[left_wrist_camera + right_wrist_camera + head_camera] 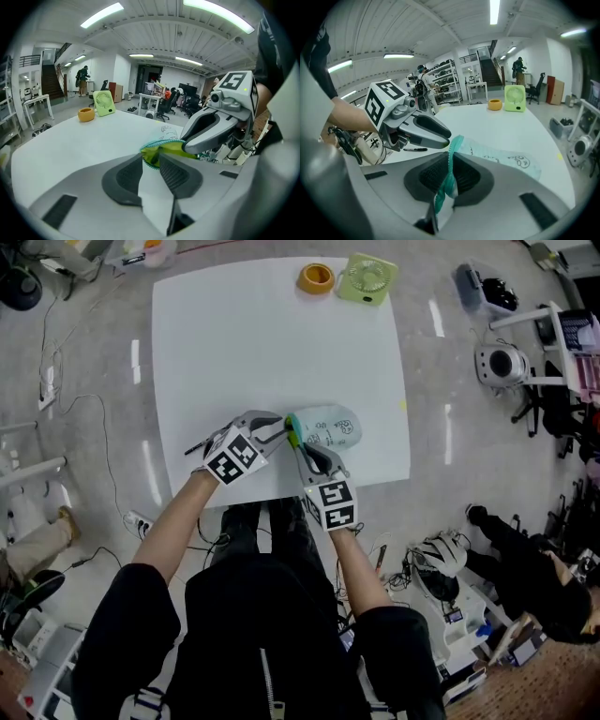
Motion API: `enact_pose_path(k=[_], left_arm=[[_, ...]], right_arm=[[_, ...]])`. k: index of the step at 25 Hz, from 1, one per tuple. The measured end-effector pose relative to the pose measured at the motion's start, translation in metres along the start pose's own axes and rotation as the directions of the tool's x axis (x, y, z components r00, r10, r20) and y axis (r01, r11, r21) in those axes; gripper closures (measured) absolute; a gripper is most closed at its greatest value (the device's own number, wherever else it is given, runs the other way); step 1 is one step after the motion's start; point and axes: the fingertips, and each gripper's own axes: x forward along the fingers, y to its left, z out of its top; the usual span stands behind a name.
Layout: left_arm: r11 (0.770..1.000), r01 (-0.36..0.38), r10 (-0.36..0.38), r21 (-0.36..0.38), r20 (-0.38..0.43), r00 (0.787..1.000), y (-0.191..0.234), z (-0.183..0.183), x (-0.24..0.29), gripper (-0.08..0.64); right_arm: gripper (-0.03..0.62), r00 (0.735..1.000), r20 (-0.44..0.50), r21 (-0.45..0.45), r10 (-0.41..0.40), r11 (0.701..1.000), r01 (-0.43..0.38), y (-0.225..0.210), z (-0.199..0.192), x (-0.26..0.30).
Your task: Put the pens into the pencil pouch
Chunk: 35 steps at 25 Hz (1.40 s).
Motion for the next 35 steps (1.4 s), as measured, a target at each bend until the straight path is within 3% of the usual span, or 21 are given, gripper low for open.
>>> enact_pose_path(k=[10, 16, 26, 35], left_arm=[[0.998, -0.058, 0.061, -0.040, 0.057, 0.997, 0.013, 0.001, -0.050, 0.367], [0.991, -0.113, 0.117, -0.069, 0.049, 0.992, 0.024, -0.020, -0.087, 0.348], [0.974, -0.207, 0.204, -0.095, -0.036, 0.978, 0.033, -0.083, -0.132, 0.345], [0.966, -0.249, 0.232, -0.064, -0.194, 0.953, 0.041, -0.157, -0.156, 0.341]], right_arm=[[0.554, 1.000, -0.008, -0.030, -0.004, 1.000, 0.003, -0.010, 0.000, 0.000], [0.554, 1.000, -0.011, -0.002, -0.006, 1.000, 0.006, -0.014, 0.000, -0.001], [0.554, 0.999, -0.034, -0.015, -0.006, 1.000, 0.005, -0.007, -0.005, 0.003], [0.554, 0.999, -0.050, -0.018, -0.012, 1.000, 0.011, -0.007, -0.009, 0.010]])
